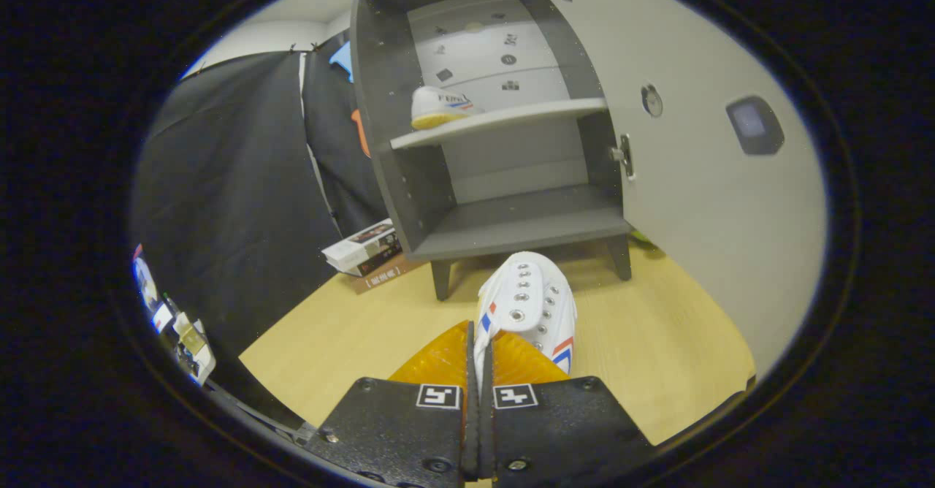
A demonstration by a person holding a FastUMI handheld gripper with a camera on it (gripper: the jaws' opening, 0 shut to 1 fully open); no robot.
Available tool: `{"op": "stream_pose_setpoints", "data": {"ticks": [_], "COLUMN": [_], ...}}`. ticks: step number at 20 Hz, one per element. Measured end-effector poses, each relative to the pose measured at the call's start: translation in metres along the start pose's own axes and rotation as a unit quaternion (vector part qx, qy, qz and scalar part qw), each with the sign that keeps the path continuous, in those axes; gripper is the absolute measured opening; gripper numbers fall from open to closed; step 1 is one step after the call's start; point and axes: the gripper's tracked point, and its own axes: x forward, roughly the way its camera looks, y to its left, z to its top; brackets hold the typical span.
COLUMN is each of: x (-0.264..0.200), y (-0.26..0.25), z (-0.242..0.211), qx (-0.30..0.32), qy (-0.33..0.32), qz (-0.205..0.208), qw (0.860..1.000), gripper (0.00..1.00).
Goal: Open the shoe cabinet door, grab the shoes and put them into the shoe cabinet, then close the shoe cabinet door.
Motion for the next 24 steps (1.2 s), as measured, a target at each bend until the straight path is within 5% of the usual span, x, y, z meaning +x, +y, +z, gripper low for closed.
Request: {"op": "stream_pose_setpoints", "data": {"ticks": [5,13,24], "x": [-0.027,-0.025,0.055], "y": [0.024,0.04,0.03], "z": [0.064,0.18,0.333], "qx": [-0.01,-0.073,-0.156], "qy": [-0.042,-0.088,-0.098], "qz": [0.022,0.002,-0.071], "qw": [0.999,0.993,0.98], "gripper": [0.04,0.03,0.04]}}
